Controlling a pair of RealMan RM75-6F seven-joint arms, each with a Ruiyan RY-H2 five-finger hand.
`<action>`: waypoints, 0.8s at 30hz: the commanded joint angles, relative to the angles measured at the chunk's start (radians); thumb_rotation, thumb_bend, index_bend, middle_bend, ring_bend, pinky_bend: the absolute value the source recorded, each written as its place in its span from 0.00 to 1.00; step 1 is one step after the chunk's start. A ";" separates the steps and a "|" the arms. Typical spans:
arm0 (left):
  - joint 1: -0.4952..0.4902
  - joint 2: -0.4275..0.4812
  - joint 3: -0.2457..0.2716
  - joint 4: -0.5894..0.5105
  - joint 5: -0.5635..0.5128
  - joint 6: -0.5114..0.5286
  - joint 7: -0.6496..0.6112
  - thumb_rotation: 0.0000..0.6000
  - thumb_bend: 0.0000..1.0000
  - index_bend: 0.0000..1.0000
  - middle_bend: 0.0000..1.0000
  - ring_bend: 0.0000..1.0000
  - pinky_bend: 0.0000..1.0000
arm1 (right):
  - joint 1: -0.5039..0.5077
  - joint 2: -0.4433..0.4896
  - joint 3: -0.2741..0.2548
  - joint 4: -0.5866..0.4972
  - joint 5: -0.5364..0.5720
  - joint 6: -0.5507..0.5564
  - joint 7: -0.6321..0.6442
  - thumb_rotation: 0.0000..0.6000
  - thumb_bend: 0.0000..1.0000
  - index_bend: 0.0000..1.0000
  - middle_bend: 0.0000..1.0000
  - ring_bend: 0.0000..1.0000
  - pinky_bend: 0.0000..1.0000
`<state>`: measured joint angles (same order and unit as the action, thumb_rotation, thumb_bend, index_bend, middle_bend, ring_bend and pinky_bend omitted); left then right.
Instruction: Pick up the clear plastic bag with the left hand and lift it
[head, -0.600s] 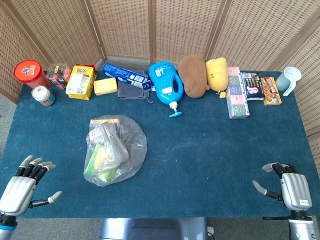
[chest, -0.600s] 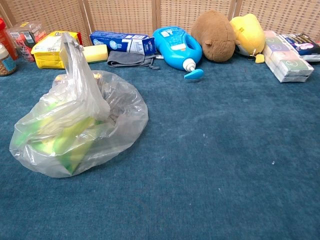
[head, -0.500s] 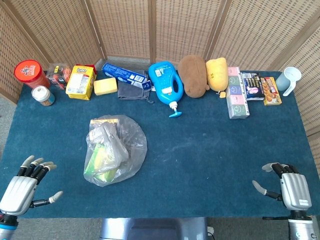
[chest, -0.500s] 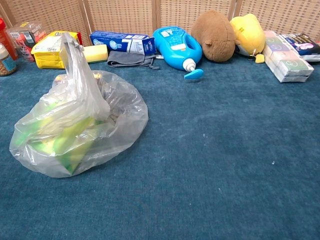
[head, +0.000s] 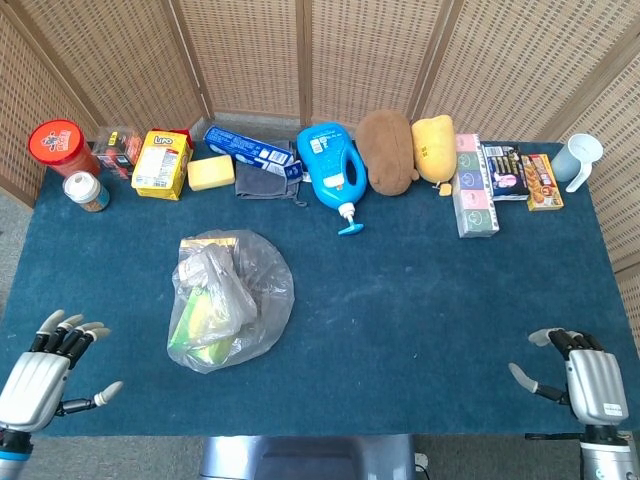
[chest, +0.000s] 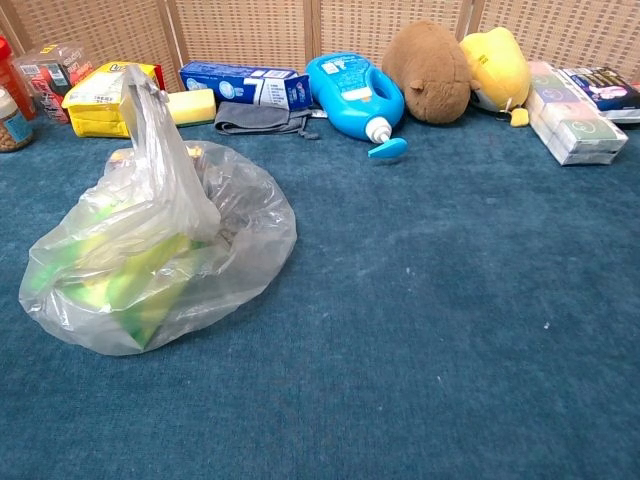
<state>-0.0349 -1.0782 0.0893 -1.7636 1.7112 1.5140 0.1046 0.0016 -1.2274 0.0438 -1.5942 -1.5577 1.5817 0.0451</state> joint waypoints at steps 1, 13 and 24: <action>-0.004 0.009 -0.003 -0.006 0.002 0.002 -0.023 0.00 0.15 0.24 0.24 0.14 0.00 | -0.001 -0.002 -0.002 0.002 -0.002 0.000 0.002 0.29 0.24 0.43 0.48 0.43 0.31; -0.114 0.111 -0.001 -0.067 0.005 -0.122 -0.376 0.00 0.15 0.24 0.24 0.14 0.00 | -0.010 -0.006 -0.005 0.007 -0.011 0.017 0.015 0.29 0.24 0.43 0.48 0.43 0.31; -0.287 0.172 0.006 -0.076 0.015 -0.307 -0.992 0.00 0.17 0.24 0.24 0.14 0.05 | -0.022 0.002 -0.007 0.004 -0.011 0.030 0.013 0.28 0.24 0.43 0.48 0.43 0.31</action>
<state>-0.2423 -0.9365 0.0909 -1.8388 1.7189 1.2873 -0.6763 -0.0206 -1.2257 0.0363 -1.5900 -1.5686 1.6115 0.0584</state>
